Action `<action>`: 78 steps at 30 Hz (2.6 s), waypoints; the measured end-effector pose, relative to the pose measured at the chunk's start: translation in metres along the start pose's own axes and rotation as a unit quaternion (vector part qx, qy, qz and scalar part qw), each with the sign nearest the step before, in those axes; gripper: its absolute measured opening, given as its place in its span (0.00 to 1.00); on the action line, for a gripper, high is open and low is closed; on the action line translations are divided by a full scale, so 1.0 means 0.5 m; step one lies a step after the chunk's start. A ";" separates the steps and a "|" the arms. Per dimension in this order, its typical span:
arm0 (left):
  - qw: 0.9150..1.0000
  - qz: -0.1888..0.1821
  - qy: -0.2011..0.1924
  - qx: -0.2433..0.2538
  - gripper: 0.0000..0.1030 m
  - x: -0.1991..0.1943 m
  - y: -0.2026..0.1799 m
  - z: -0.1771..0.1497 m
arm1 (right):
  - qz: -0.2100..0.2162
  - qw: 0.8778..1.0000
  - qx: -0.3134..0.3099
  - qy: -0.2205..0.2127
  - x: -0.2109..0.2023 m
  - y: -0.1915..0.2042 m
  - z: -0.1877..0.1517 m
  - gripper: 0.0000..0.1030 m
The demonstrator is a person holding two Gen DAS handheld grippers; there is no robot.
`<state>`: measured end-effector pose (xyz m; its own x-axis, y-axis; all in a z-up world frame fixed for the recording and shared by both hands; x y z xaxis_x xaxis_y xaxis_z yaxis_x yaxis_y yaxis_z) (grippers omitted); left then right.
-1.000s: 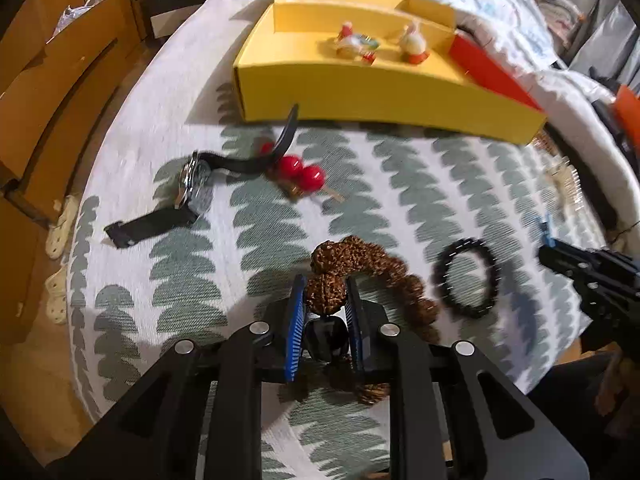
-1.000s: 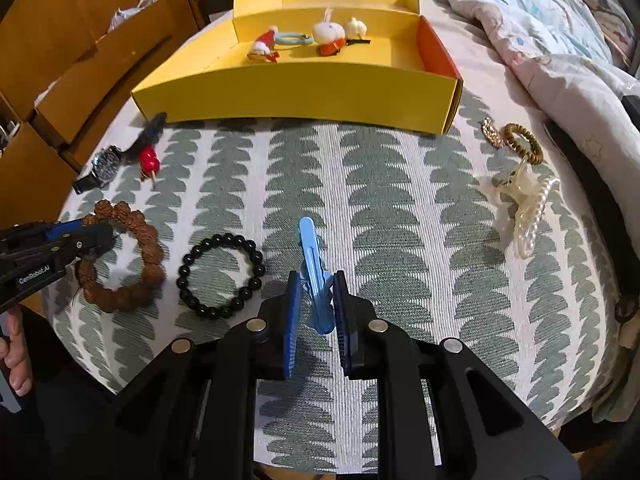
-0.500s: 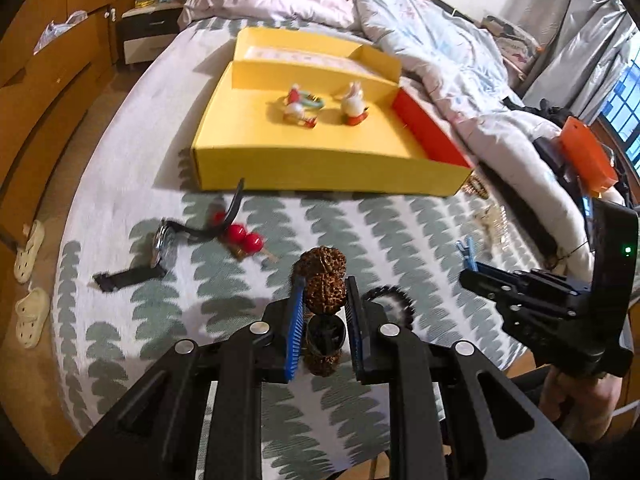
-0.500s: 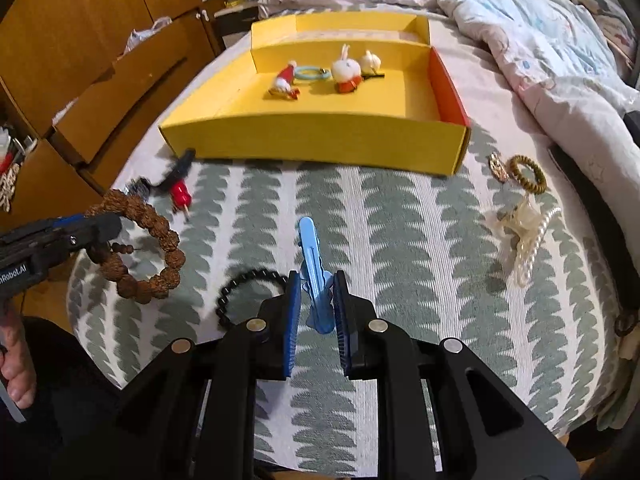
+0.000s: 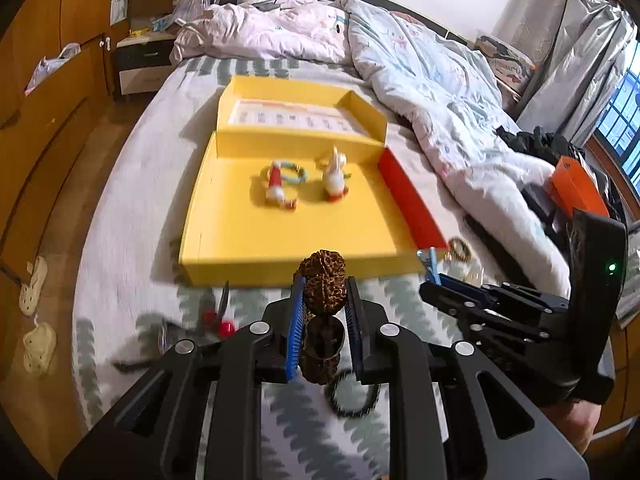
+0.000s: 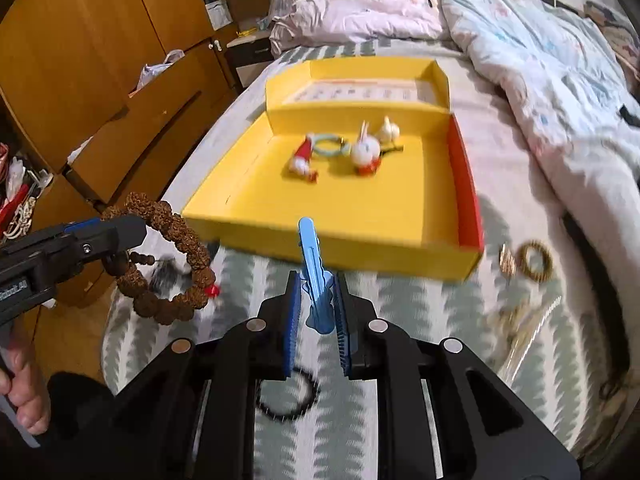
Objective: Organize jewelry
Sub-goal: 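Carry the brown bead bracelet and blue hair clip into the yellow box with both tools, then open both grippers to drop the bracelet and hair clip in the box, then move the left tool to the black watch while the right tool approaches the pearl claw clip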
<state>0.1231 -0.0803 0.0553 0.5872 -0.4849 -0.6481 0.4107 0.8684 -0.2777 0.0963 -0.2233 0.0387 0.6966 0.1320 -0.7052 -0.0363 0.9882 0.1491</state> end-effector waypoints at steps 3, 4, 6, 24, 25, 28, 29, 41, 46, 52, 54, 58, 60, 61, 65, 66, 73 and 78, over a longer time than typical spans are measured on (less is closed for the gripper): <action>1.000 0.008 -0.003 0.006 0.19 0.025 -0.006 0.046 | -0.005 1.000 -0.002 0.007 0.035 -0.015 0.051 0.17; 1.000 0.008 -0.002 0.007 0.19 0.032 -0.006 0.055 | -0.007 1.000 0.000 0.010 0.048 -0.021 0.064 0.17; 1.000 0.012 0.001 0.009 0.19 0.059 -0.008 0.080 | -0.008 1.000 0.004 0.019 0.077 -0.034 0.089 0.17; 0.993 -0.025 0.111 -0.027 0.19 0.315 0.061 0.090 | -0.010 0.992 0.021 0.123 0.329 -0.100 0.114 0.17; 0.993 -0.026 0.115 -0.031 0.19 0.322 0.068 0.086 | -0.011 0.992 0.021 0.125 0.334 -0.102 0.115 0.17; 0.990 -0.037 0.132 -0.045 0.19 0.339 0.087 0.078 | -0.012 0.991 0.022 0.132 0.349 -0.106 0.115 0.17; 0.989 -0.038 0.134 -0.047 0.19 0.341 0.092 0.077 | -0.011 0.991 0.023 0.134 0.355 -0.107 0.116 0.17; 0.992 0.003 0.123 -0.032 0.52 0.353 0.132 0.080 | -0.008 0.992 0.019 0.125 0.371 -0.099 0.121 0.24; 0.995 0.010 0.099 -0.018 0.61 0.320 0.125 0.100 | -0.011 0.995 0.025 0.099 0.339 -0.105 0.137 0.25; 0.998 0.012 0.054 -0.001 0.73 0.250 0.109 0.126 | -0.015 0.999 0.017 0.047 0.265 -0.119 0.137 0.27; 0.999 0.011 0.036 -0.006 0.76 0.220 0.111 0.129 | -0.023 0.999 0.002 0.027 0.234 -0.121 0.133 0.33; 1.000 0.014 0.013 -0.021 0.81 0.164 0.128 0.105 | -0.037 0.999 0.011 -0.004 0.181 -0.138 0.121 0.49; 1.000 0.025 0.010 -0.016 0.82 0.137 0.142 0.083 | -0.026 0.999 0.023 -0.006 0.160 -0.144 0.110 0.53; 0.999 0.035 0.008 -0.012 0.82 0.125 0.148 0.073 | -0.027 0.999 0.021 -0.006 0.149 -0.146 0.104 0.53; 0.997 0.082 -0.006 0.002 0.82 0.074 0.190 0.028 | -0.048 0.999 0.006 -0.012 0.091 -0.156 0.085 0.53; 0.996 0.092 -0.007 0.008 0.82 0.062 0.201 0.013 | -0.050 0.999 0.012 -0.015 0.071 -0.166 0.079 0.53; 0.992 0.123 -0.003 0.034 0.84 0.007 0.245 -0.083 | -0.085 0.995 0.047 -0.009 -0.035 -0.247 -0.018 0.65; 0.990 0.140 0.016 0.026 0.84 0.005 0.266 -0.127 | -0.125 0.988 0.088 0.021 -0.064 -0.295 -0.101 0.65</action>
<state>0.1350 0.0408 -0.0282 0.6614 -0.2215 -0.7166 0.2705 0.9615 -0.0475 0.0433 -0.3692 0.0044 0.6374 -0.1084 -0.7629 0.2619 0.9616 0.0822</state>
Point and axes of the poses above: each gripper's, at about its wrist camera, not at the fingertips, and x roughly the way its jaws point, y to its left, z to its top, the point moved 1 cm from there along x, roughly the way its jaws point, and after that the axes turned 9 degrees about -y, right-handed, at the moved point
